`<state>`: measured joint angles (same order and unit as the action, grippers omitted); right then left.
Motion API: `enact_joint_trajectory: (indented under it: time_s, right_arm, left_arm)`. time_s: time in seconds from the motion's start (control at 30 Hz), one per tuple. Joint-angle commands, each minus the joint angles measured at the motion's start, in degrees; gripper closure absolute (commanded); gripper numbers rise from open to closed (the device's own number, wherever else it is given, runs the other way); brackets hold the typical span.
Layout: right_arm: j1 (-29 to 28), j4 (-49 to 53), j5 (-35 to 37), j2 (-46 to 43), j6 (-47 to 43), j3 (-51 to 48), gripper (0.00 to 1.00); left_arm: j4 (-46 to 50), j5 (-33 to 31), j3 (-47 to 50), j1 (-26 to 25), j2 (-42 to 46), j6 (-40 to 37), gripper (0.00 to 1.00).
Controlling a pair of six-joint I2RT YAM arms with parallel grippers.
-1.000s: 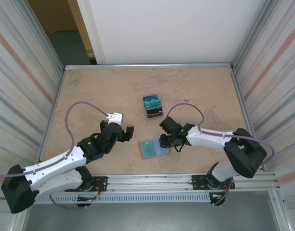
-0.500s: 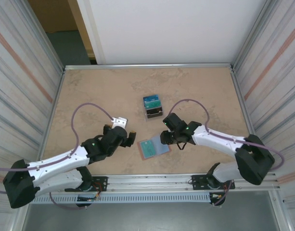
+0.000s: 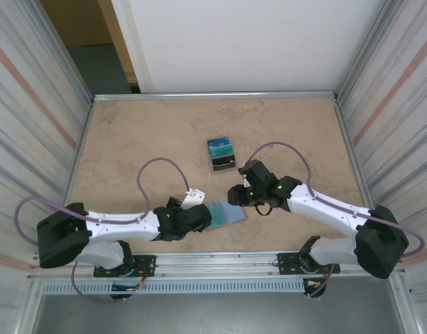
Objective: Take the credit cards out of the card holder
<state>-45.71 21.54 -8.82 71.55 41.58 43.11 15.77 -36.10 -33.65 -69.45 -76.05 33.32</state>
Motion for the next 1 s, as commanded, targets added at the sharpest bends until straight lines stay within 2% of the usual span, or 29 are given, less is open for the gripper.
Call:
enact_joint_trajectory:
  time_s: [0.0,0.13,0.27,0.97]
  right_arm:
    - [0.3,-3.2,-4.4,3.0,2.5,-1.0,0.64]
    - [0.1,-6.9,-9.0,7.6,3.0,-1.2,0.70]
    - [-0.2,-9.5,-11.6,10.6,2.8,-1.1,0.71]
    - [-1.5,-13.9,-14.3,14.5,4.5,-4.7,0.75]
  left_arm:
    - [-3.1,-1.4,-0.7,-0.2,-0.8,2.0,0.01]
    - [-6.0,1.6,0.5,1.0,-1.5,1.6,0.01]
    - [-6.1,2.6,1.1,2.1,-2.8,1.4,0.01]
    - [-1.9,4.7,-1.1,2.9,-8.6,1.3,0.01]
